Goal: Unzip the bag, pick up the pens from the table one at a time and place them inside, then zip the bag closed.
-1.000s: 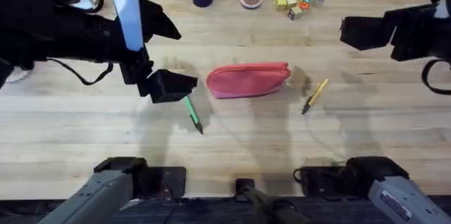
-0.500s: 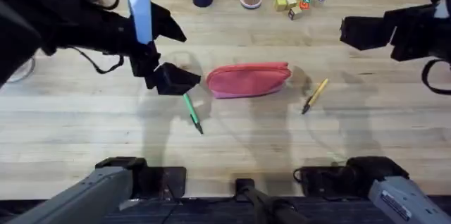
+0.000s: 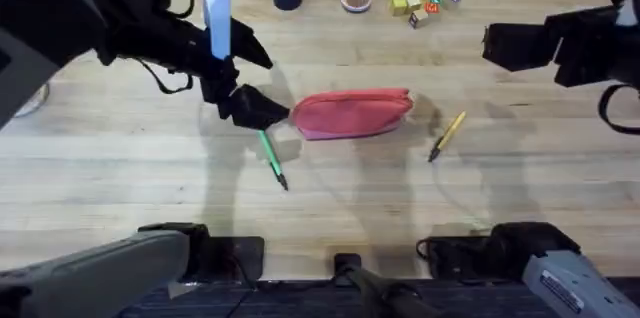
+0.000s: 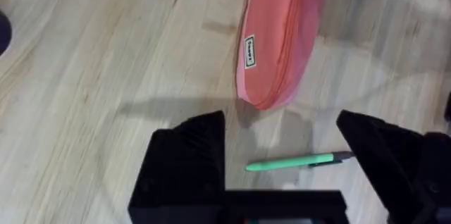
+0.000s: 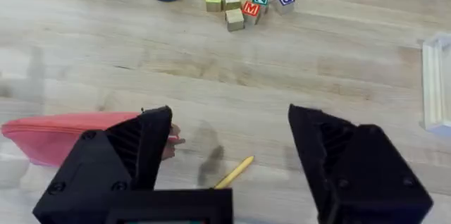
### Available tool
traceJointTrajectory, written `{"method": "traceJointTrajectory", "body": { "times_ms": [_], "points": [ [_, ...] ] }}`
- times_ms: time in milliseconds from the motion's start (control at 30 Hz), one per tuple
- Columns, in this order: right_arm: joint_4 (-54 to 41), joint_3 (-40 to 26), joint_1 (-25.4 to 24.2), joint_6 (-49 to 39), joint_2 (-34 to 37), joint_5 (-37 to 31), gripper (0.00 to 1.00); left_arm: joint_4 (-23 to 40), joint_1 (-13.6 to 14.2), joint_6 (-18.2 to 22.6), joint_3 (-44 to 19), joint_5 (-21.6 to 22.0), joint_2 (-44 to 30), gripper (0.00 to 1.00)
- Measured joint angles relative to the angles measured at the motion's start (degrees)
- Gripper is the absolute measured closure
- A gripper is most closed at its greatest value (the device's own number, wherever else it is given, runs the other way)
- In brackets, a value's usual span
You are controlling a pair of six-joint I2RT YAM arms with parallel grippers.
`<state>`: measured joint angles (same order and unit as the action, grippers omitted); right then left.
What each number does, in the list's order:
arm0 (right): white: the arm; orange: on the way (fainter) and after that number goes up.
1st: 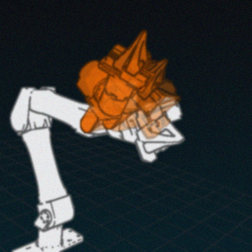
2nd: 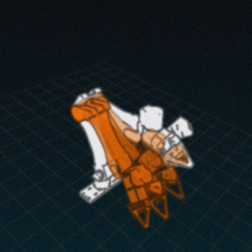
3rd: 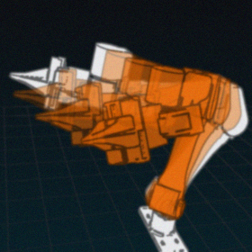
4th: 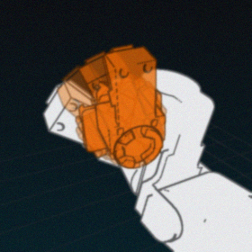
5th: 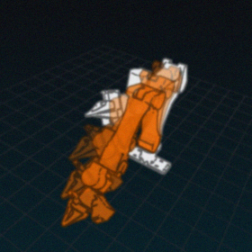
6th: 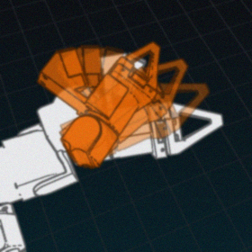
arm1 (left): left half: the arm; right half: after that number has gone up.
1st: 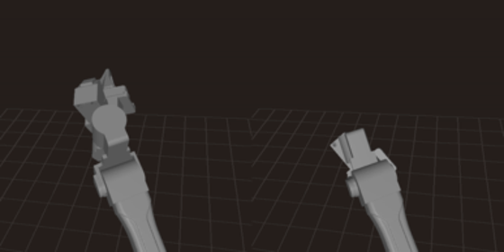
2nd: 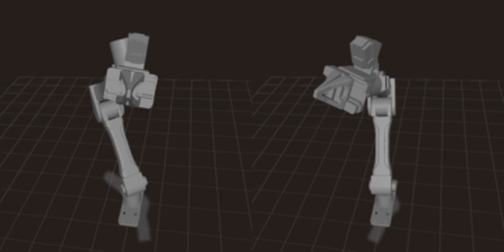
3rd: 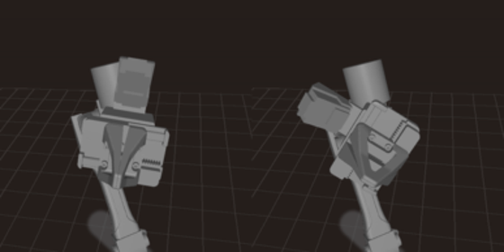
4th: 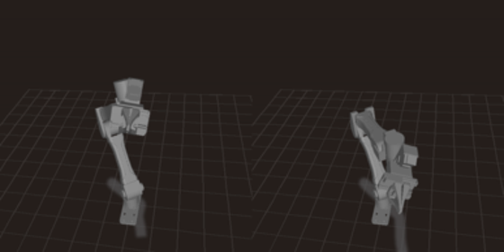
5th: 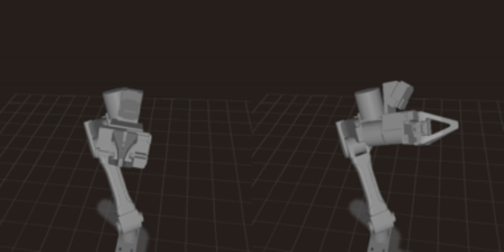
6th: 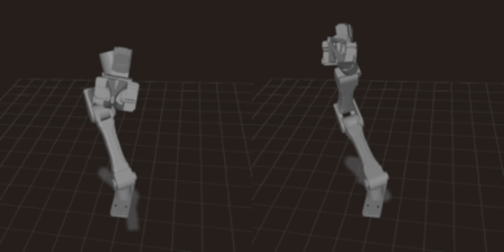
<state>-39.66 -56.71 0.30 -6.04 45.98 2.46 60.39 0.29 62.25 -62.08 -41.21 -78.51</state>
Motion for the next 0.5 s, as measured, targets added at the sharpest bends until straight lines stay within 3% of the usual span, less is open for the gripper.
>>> {"method": "traceJointTrajectory", "body": {
  "times_ms": [200,500],
  "points": [
    [-0.01,0.00,0.00,-0.01,0.00,0.00,0.005,-1.66,3.70,3.34,0.00,-0.14,-4.11,0.007],
    [0.00,0.00,0.00,0.00,0.00,0.00,0.005,-6.04,8.73,4.47,0.00,-0.15,-11.32,0.007]
  ]
}}
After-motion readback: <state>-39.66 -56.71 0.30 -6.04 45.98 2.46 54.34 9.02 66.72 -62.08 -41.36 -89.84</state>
